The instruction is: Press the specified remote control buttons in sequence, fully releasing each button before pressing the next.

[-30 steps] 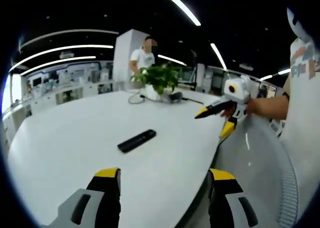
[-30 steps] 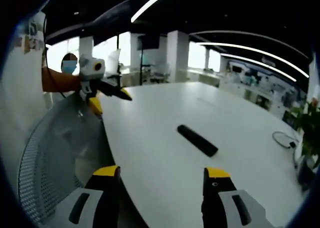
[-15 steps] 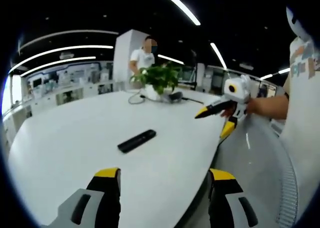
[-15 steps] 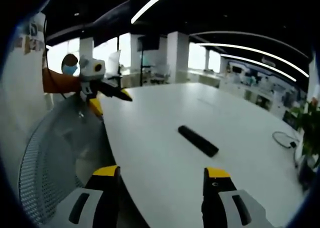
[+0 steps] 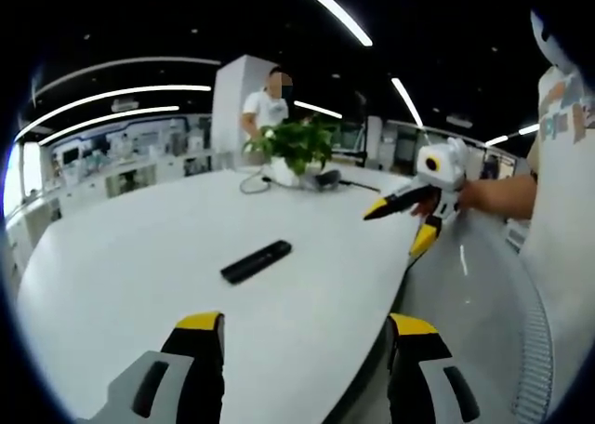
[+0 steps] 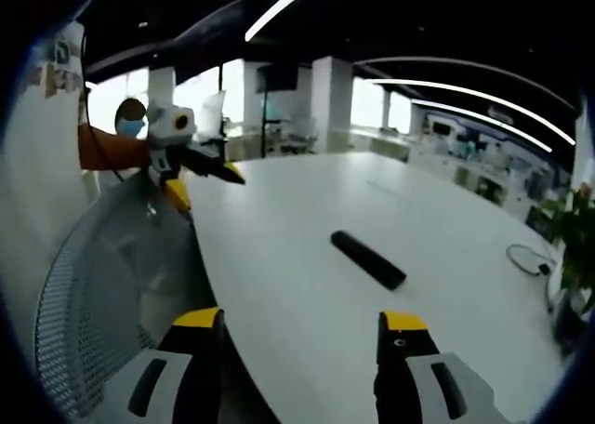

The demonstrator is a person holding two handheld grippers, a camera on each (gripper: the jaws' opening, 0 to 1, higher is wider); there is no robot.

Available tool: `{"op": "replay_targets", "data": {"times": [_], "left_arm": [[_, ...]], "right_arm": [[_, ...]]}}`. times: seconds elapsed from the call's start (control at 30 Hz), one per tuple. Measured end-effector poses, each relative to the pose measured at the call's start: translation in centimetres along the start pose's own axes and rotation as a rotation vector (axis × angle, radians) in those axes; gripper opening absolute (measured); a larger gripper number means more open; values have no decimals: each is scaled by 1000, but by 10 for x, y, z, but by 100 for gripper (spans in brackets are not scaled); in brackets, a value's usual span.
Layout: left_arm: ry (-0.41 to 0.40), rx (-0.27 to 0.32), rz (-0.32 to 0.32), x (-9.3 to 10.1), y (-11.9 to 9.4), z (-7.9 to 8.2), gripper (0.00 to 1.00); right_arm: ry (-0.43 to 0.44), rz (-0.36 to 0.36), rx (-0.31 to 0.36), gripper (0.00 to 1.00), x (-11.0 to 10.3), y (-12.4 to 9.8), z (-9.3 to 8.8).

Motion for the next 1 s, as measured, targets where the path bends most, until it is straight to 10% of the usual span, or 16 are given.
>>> {"op": "replay_targets", "data": {"times": [1.0], "left_arm": [[-10, -13, 7, -1, 4, -4, 72]], "right_arm": [[20, 12, -6, 64, 2, 2, -8]]}}
Point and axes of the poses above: the point that each gripper's makers call its tool centre point, and the gripper's own axes: y roughly forward along the fingers, x roughly to its right, z roughly out of its top, the point moved 9 cm from there along -y, roughly backward along the fingers, and after that the axes turned 9 degrees about -x, right-handed, at the moved point
